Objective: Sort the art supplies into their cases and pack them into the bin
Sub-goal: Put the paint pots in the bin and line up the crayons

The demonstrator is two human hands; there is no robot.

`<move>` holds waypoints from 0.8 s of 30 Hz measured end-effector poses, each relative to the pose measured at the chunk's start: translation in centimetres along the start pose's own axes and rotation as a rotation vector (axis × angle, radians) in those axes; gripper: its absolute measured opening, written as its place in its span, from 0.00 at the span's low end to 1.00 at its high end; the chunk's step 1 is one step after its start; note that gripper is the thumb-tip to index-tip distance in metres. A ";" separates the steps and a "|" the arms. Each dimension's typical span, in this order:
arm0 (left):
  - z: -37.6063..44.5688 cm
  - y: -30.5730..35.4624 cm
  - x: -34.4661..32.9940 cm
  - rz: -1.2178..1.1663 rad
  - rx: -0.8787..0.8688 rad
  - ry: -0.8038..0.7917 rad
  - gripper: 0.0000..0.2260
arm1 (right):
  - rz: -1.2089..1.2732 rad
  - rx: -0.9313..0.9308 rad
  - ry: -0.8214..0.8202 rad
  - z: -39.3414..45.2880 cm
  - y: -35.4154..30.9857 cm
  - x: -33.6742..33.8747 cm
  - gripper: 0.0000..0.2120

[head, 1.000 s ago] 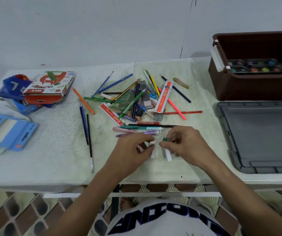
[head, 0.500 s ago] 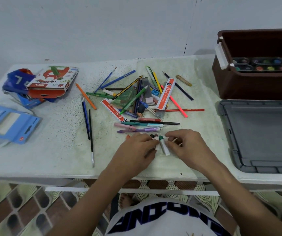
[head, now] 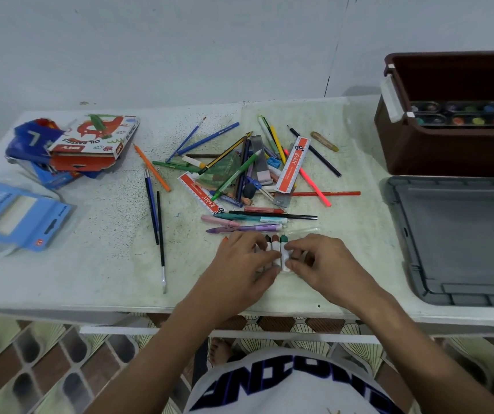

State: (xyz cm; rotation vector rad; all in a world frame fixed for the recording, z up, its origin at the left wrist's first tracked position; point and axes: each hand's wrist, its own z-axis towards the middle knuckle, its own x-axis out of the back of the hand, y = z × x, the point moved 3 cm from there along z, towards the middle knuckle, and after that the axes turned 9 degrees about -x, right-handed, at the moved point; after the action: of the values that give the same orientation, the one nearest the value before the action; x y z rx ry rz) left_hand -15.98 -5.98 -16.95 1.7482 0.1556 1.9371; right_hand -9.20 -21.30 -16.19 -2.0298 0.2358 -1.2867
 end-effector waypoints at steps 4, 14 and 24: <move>0.2 -0.3 -0.3 0.026 0.031 0.018 0.17 | -0.024 0.014 0.003 0.0 0.2 0.0 0.14; 0.7 -0.6 0.0 0.022 0.093 0.060 0.09 | -0.042 0.054 -0.012 0.2 0.4 0.1 0.15; 2.9 -6.6 6.0 -0.072 0.368 0.271 0.11 | -0.009 0.127 0.093 4.3 -2.9 3.3 0.10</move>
State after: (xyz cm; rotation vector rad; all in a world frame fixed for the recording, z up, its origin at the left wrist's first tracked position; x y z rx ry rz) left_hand -11.38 1.64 -13.92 1.6562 0.7009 2.1886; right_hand -4.57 -18.87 -13.00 -1.8687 0.1833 -1.3681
